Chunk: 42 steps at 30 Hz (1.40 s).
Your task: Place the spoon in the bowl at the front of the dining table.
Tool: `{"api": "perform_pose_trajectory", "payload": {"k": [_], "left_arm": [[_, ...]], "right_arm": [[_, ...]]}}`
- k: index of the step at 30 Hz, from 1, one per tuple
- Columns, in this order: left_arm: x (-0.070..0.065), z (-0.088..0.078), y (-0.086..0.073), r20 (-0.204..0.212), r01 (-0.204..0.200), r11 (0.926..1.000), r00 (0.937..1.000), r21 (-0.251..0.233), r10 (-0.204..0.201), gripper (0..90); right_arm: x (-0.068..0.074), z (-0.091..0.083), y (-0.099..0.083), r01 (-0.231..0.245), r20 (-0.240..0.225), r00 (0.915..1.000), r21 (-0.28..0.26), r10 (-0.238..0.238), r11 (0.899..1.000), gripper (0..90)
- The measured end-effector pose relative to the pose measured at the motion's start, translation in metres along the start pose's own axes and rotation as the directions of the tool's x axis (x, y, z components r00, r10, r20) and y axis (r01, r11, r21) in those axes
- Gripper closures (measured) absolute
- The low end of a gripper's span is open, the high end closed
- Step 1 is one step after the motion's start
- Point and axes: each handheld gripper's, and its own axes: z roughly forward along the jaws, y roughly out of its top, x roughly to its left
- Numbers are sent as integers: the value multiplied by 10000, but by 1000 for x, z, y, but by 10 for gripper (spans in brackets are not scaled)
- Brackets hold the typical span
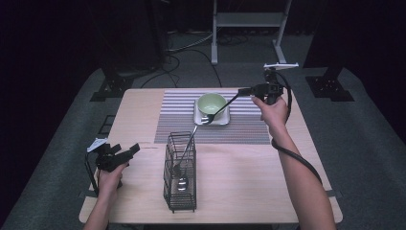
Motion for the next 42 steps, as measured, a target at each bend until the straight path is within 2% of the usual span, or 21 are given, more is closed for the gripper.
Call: {"api": "perform_pose_trajectory", "payload": {"k": [42], "left_arm": [[0,-1,1,60,78,10000,10000,-54,-78,0]], "right_arm": [[-17,3,16,-473,770,9957,-585,518,9972,886]]}}
